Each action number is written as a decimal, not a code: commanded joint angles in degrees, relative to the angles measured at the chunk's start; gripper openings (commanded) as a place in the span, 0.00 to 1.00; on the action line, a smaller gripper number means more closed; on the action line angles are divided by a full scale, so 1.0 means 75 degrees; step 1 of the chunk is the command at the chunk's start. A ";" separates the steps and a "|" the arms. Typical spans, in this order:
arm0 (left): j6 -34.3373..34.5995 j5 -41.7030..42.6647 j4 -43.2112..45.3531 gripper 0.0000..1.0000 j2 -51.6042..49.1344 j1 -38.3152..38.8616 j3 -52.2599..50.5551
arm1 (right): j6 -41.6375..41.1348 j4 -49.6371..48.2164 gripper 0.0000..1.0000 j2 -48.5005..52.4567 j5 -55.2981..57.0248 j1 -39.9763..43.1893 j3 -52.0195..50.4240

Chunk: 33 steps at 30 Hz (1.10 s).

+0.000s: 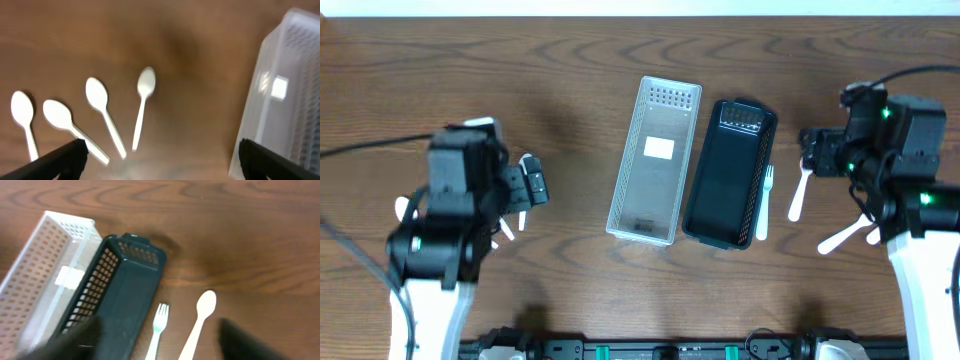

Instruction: Pack container

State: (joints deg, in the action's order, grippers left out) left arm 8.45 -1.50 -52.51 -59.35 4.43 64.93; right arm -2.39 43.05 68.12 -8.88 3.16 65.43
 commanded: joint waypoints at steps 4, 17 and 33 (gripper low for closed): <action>-0.0096 0.0006 -0.0370 0.98 -0.0708 -0.0017 0.0326 | -0.0731 0.0251 0.10 0.1416 0.0871 0.0160 0.0189; -0.0096 0.0003 -0.0367 0.98 -0.0731 -0.0017 0.0326 | -0.0729 0.0076 0.03 0.3864 0.0679 0.0108 0.0189; -0.0096 0.0003 -0.0364 0.98 -0.0731 -0.0017 0.0326 | -0.0239 -0.0396 0.06 0.4870 -0.1676 -0.0230 0.0189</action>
State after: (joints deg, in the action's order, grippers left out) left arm 8.45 -1.48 -55.13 -65.04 4.45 66.04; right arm -5.43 40.69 103.98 -16.69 3.09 66.32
